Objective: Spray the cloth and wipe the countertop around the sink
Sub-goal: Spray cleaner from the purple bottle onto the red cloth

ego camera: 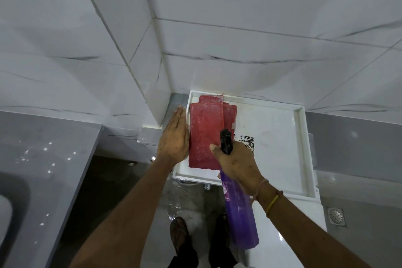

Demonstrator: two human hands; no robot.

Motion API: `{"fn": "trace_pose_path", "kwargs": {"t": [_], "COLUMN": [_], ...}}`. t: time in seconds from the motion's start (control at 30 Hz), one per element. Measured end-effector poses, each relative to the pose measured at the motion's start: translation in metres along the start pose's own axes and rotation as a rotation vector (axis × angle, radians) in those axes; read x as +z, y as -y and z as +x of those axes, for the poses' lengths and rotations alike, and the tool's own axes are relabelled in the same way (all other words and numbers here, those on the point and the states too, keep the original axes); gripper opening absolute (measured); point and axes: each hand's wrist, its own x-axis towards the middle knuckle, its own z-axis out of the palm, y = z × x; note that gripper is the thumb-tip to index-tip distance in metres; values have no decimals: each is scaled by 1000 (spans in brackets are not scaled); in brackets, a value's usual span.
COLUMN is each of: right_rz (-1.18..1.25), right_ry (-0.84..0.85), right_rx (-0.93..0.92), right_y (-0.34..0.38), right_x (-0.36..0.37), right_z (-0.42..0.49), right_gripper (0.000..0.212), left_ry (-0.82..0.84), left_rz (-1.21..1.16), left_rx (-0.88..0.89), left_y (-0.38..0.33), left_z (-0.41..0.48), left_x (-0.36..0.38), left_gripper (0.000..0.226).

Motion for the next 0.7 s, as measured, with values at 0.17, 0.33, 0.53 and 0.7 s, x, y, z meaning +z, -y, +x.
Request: {"fn": "trace_pose_path", "kwargs": {"t": [0.17, 0.33, 0.53, 0.7], "right_rz": [-1, -52, 51, 164], "right_ry": [-4, -56, -42, -236], "right_rx": [25, -14, -6, -134], "right_y": [-10, 0, 13, 22], "right_x": [7, 7, -12, -41], "right_z": [-13, -8, 7, 3], "right_gripper": [35, 32, 37, 25], "left_ry": [-7, -3, 22, -123], "left_rz": [-5, 24, 72, 182], "left_rx": [-12, -3, -35, 34], "left_y": [0, 0, -5, -27], "left_z": [1, 1, -1, -8], "left_x": [2, 2, -3, -20], "left_gripper": [62, 64, 62, 37]}}
